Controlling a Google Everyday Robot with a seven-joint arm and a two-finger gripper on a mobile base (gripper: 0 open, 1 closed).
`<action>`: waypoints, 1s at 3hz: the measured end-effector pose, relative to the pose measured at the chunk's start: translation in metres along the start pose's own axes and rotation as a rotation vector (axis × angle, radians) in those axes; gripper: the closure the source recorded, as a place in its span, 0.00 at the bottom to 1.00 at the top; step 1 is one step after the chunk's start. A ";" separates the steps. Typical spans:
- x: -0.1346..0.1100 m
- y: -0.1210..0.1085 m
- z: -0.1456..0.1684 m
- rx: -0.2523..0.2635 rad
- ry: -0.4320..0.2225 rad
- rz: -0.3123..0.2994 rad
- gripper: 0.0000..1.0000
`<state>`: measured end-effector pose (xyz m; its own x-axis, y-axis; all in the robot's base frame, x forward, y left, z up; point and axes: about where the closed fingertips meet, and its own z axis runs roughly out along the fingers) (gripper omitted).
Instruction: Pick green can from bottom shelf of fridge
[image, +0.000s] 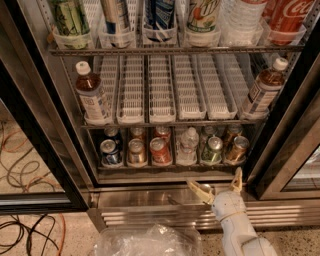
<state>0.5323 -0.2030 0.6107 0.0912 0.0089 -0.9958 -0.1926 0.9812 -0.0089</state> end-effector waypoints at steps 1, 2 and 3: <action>0.000 0.000 0.000 0.000 0.000 0.000 0.19; 0.000 0.000 0.000 0.000 0.000 0.000 0.33; 0.001 0.001 0.000 -0.002 0.001 -0.003 0.32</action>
Offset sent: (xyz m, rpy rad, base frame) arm 0.0003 0.0004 -0.0003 0.0005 0.0000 0.0015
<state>0.5327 -0.2024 0.6095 0.0911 0.0062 -0.9958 -0.1939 0.9809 -0.0117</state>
